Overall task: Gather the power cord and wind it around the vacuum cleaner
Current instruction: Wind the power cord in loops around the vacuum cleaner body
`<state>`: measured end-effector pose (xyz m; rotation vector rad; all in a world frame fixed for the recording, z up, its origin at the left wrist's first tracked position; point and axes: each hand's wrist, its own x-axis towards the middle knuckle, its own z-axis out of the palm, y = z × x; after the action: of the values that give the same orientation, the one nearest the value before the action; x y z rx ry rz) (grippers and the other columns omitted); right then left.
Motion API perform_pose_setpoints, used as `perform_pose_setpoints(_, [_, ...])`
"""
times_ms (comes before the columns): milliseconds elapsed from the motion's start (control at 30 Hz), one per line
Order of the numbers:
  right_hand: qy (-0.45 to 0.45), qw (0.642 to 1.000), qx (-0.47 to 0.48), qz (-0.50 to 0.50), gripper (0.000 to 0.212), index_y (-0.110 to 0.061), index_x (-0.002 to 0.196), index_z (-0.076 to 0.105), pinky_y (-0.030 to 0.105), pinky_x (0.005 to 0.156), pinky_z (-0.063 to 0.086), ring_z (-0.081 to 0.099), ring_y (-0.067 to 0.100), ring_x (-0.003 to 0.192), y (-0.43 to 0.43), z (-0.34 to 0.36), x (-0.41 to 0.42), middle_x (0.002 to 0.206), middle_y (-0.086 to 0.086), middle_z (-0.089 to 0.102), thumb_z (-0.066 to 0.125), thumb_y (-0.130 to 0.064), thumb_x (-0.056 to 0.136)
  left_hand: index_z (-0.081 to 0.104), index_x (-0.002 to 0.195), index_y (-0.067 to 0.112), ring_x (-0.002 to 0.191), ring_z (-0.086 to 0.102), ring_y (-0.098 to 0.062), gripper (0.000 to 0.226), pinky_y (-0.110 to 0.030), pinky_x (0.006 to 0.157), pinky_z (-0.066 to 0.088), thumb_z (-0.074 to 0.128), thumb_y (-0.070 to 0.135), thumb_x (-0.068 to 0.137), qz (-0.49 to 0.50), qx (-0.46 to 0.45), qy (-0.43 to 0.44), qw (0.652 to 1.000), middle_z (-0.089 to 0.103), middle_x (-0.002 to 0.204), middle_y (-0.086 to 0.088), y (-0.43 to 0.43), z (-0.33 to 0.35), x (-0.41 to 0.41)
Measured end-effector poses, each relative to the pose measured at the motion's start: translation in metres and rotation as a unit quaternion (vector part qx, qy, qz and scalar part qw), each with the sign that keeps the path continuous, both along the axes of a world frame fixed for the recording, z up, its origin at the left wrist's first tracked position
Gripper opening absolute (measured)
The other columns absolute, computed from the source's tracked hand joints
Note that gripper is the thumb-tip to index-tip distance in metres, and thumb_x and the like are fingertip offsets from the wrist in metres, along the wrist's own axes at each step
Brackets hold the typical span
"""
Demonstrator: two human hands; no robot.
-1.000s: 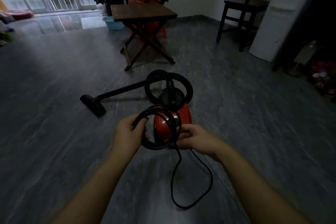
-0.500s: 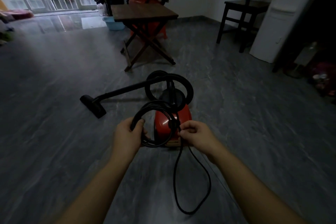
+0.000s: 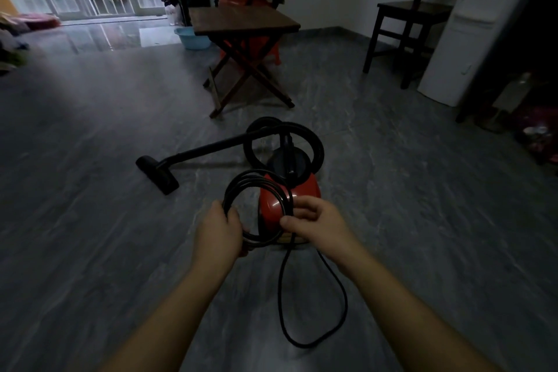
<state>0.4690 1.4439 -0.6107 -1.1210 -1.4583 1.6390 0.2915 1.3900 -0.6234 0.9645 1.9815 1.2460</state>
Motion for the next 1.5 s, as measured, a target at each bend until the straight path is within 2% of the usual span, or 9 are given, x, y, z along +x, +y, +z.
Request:
perform_pose_setpoints(133, [-0.029,0.996,0.071,-0.054,0.031,-0.013,0.110,0.069,0.022,0.068,0.058,0.073,0.018,0.083,-0.001,-0.011,-0.006,0.097,0.007,0.074,0.076,-0.004,0.080,0.049,0.099,0.024,0.064,0.072,-0.024,0.010,-0.026,0.040,0.050,0.041,0.027,0.102,-0.035,-0.015,0.002,0.999,0.069,0.086,-0.011,-0.002,0.004,0.006])
perform_pose_setpoints(267, [-0.018,0.995,0.074,-0.064,0.029,-0.011,0.113,0.070,0.024,0.078,0.059,0.073,0.020,0.094,0.010,-0.008,0.005,0.102,0.008,0.075,0.073,-0.005,0.085,0.058,0.093,0.019,0.073,0.072,-0.033,0.010,-0.046,0.064,0.058,0.052,0.025,0.099,-0.084,-0.026,-0.029,0.996,0.071,0.088,-0.020,-0.003,0.015,0.002])
perform_pose_setpoints(467, [-0.016,0.995,0.097,-0.025,0.026,-0.018,0.107,0.071,0.024,0.084,0.057,0.071,0.018,0.096,0.017,-0.001,0.017,0.104,0.009,0.075,0.070,-0.001,0.087,0.064,0.092,0.007,0.057,0.062,-0.012,0.014,-0.022,0.051,0.051,0.070,0.020,0.088,-0.117,-0.010,-0.031,0.993,0.067,0.076,-0.006,-0.002,0.026,-0.006])
perform_pose_setpoints(600, [-0.074,0.988,0.135,0.027,0.031,-0.013,0.113,0.070,0.027,0.089,0.056,0.070,0.016,0.102,0.021,-0.003,0.022,0.108,0.005,0.074,0.068,0.003,0.087,0.065,0.096,0.022,0.076,0.066,-0.004,0.022,-0.016,0.066,0.050,0.079,0.018,0.080,-0.140,0.031,0.031,0.989,0.069,0.089,0.004,0.002,0.023,-0.014])
perform_pose_setpoints(733, [-0.142,0.973,0.163,0.084,0.035,-0.030,0.102,0.071,0.025,0.089,0.053,0.070,0.007,0.099,0.016,0.000,0.024,0.103,-0.005,0.074,0.070,0.000,0.085,0.065,0.106,0.032,0.086,0.065,0.001,0.034,-0.018,0.076,0.052,0.080,0.022,0.078,-0.207,0.045,0.162,0.964,0.067,0.093,0.017,-0.002,0.020,-0.013])
perform_pose_setpoints(1000, [-0.153,0.966,0.161,0.134,0.022,-0.015,0.104,0.075,0.033,0.091,0.057,0.072,0.015,0.095,0.011,0.001,0.016,0.098,0.004,0.076,0.072,-0.005,0.085,0.068,0.116,0.037,0.075,0.056,0.016,0.032,-0.001,0.069,0.040,0.071,0.028,0.086,-0.304,0.038,0.298,0.904,0.070,0.094,0.021,-0.010,0.025,-0.010])
perform_pose_setpoints(1233, [-0.108,0.978,0.137,0.110,0.022,-0.004,0.106,0.072,0.017,0.072,0.055,0.072,0.006,0.084,0.006,0.009,0.015,0.100,0.012,0.074,0.066,0.005,0.087,0.069,0.110,0.030,0.080,0.064,0.000,0.022,-0.018,0.071,0.051,0.067,0.026,0.088,-0.289,0.023,0.279,0.915,0.071,0.090,0.011,-0.011,0.021,-0.004])
perform_pose_setpoints(1400, [-0.075,0.987,0.126,0.059,0.019,-0.014,0.106,0.072,0.032,0.089,0.058,0.071,0.017,0.100,0.012,0.013,0.017,0.104,0.005,0.075,0.070,-0.010,0.088,0.072,0.106,0.025,0.073,0.068,-0.003,0.020,-0.021,0.070,0.056,0.067,0.016,0.089,-0.242,0.089,0.196,0.946,0.068,0.079,0.014,-0.008,0.023,-0.001])
perform_pose_setpoints(1500, [-0.078,0.989,0.112,0.051,0.015,-0.018,0.101,0.073,0.024,0.080,0.057,0.073,0.013,0.094,0.012,0.013,0.021,0.098,0.000,0.076,0.073,-0.019,0.087,0.072,0.108,0.025,0.073,0.071,-0.008,0.024,-0.033,0.072,0.060,0.067,0.013,0.089,-0.194,0.117,0.157,0.961,0.071,0.082,0.011,-0.008,0.026,-0.004])
